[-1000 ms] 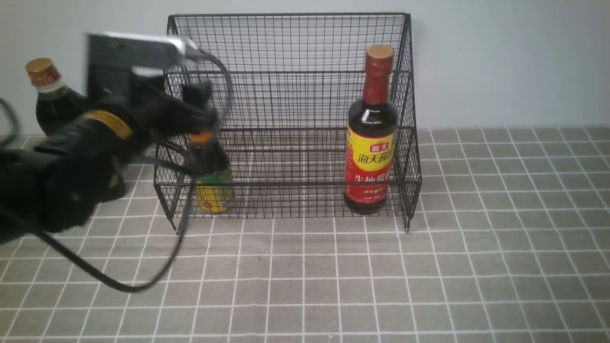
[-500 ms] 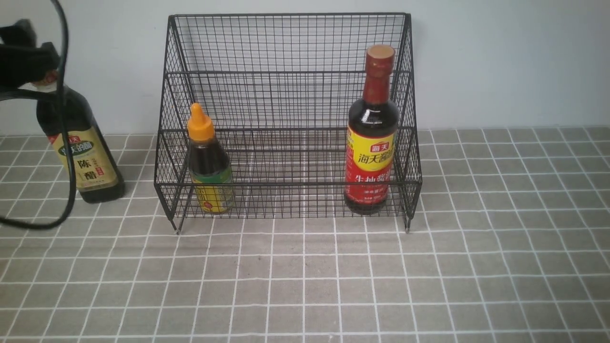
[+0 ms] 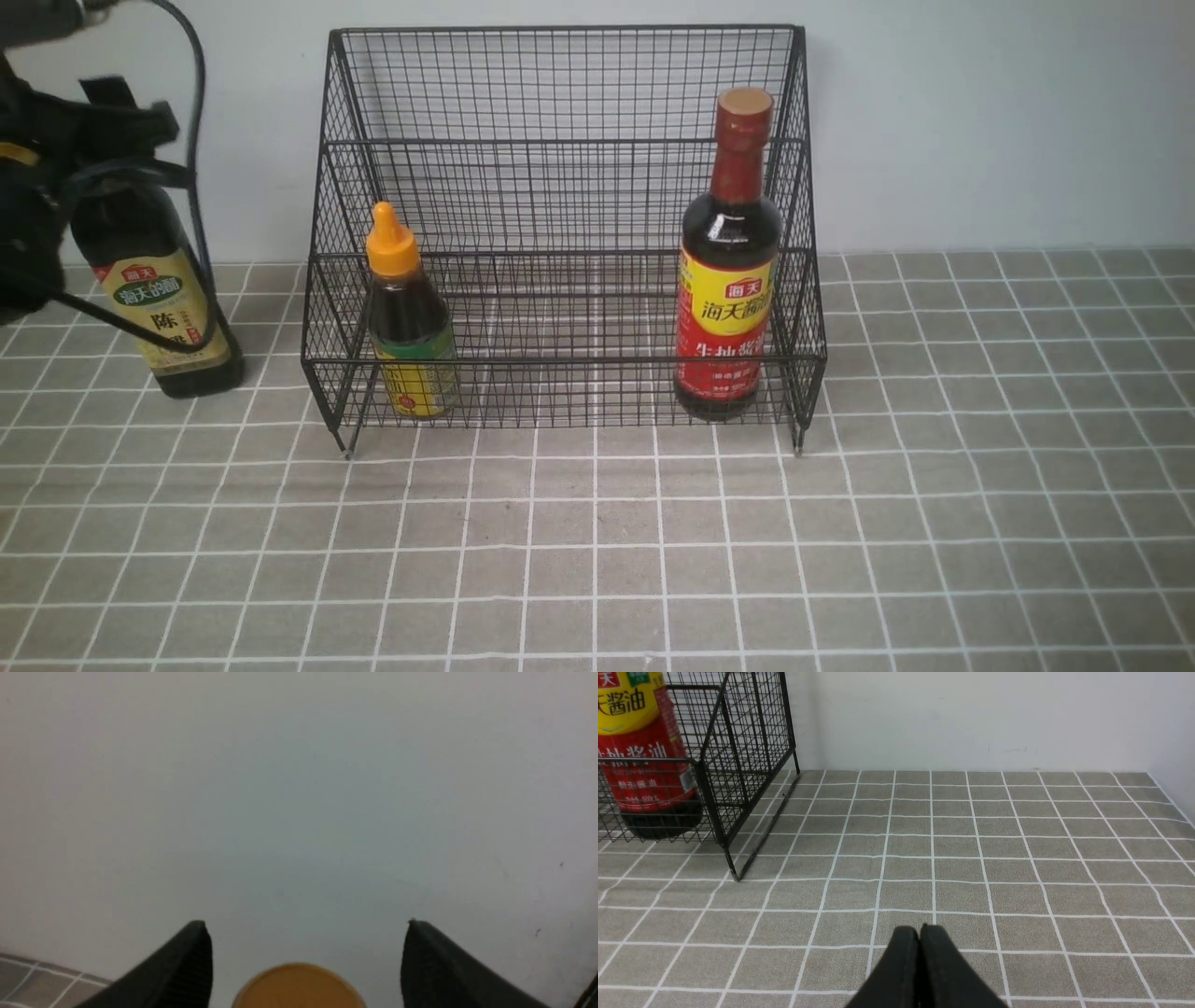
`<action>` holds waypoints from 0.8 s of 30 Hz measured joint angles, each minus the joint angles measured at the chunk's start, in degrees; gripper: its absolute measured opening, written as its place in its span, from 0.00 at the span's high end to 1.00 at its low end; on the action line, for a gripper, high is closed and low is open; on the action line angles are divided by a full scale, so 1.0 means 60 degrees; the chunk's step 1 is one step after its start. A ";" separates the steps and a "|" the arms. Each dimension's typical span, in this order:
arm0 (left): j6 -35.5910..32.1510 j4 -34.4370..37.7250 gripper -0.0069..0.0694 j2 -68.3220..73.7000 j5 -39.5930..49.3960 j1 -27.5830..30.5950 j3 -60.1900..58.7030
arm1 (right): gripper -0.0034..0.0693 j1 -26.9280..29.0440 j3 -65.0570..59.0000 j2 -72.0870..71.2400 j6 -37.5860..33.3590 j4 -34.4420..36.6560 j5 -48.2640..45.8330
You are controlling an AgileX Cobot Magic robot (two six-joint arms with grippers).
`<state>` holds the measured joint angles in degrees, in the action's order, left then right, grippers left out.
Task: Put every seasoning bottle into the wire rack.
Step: Use the left arm to grab the condiment bottle closest to it, then use the left arm to put the condiment bottle back on the shelf
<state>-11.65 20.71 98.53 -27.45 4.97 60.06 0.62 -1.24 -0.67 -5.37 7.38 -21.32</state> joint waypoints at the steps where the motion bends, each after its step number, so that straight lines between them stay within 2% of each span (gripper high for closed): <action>1: 0.0000 0.0000 0.27 0.0077 0.0000 0.0000 0.0008 | 0.97 0.0000 0.0000 0.0000 0.0000 0.0000 0.0000; 5: 0.0000 0.0000 0.29 0.0469 0.0000 0.0000 0.0010 | 0.97 0.0000 0.0000 0.0000 0.0000 0.0000 0.0000; 9: -0.0030 -0.0014 0.49 0.0574 0.0000 0.0034 0.0082 | 0.97 0.0000 0.0000 0.0000 0.0000 0.0000 0.0000; 18: 0.0000 -0.0279 0.51 -0.0777 0.2050 -0.0003 0.0109 | 0.97 0.0000 0.0000 0.0000 0.0000 0.0000 0.0000; 24: 0.0000 -0.0418 0.51 -0.2201 0.2502 -0.0422 0.0663 | 0.97 0.0000 0.0000 0.0000 0.0000 0.0000 0.0000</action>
<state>-11.65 18.20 85.32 -12.44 2.44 64.04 0.62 -1.24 -0.67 -5.37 7.38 -21.32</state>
